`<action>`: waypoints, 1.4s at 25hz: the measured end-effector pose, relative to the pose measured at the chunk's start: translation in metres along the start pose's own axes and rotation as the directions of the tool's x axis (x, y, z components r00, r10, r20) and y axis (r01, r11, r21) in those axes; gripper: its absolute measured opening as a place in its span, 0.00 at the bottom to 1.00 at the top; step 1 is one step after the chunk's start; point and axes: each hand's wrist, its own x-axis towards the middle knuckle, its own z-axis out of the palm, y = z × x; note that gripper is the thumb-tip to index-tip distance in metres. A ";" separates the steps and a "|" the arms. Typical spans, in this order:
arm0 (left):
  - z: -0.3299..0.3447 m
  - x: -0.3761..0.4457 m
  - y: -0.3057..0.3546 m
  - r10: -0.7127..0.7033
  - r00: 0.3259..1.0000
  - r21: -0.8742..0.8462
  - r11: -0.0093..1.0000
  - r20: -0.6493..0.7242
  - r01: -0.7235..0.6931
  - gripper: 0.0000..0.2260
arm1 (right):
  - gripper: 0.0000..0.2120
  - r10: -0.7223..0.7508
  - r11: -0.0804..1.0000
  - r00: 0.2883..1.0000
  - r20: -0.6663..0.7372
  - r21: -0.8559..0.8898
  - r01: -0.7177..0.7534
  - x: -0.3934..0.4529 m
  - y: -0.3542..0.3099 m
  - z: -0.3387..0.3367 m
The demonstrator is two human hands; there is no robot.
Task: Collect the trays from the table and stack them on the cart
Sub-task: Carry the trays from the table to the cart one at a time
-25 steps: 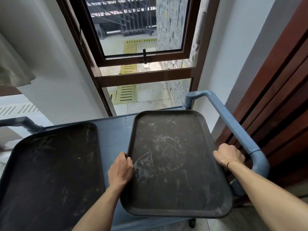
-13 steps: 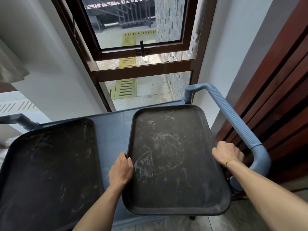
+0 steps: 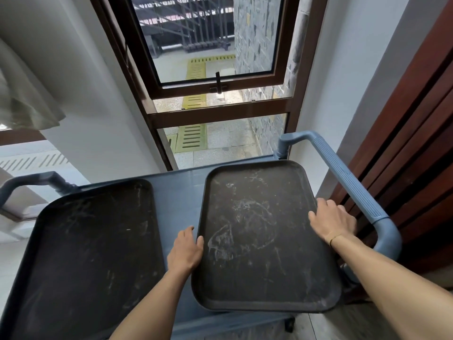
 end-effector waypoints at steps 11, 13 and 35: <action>-0.129 -0.053 -0.055 0.047 0.937 0.114 0.993 -0.347 -0.007 0.30 | 0.33 -0.533 0.843 0.840 -0.104 0.025 0.538 -0.006 -0.127 -0.077; -0.145 -0.087 -0.071 -0.010 0.900 0.100 0.993 -0.435 0.060 0.31 | 0.33 -0.637 0.766 0.762 -0.116 0.014 0.643 -0.019 -0.150 -0.085; -0.056 -0.766 -0.180 -0.722 -0.037 -0.322 0.262 -0.691 0.910 0.38 | 0.35 -0.872 -0.485 -0.476 -0.113 0.078 0.871 -0.555 -0.250 -0.071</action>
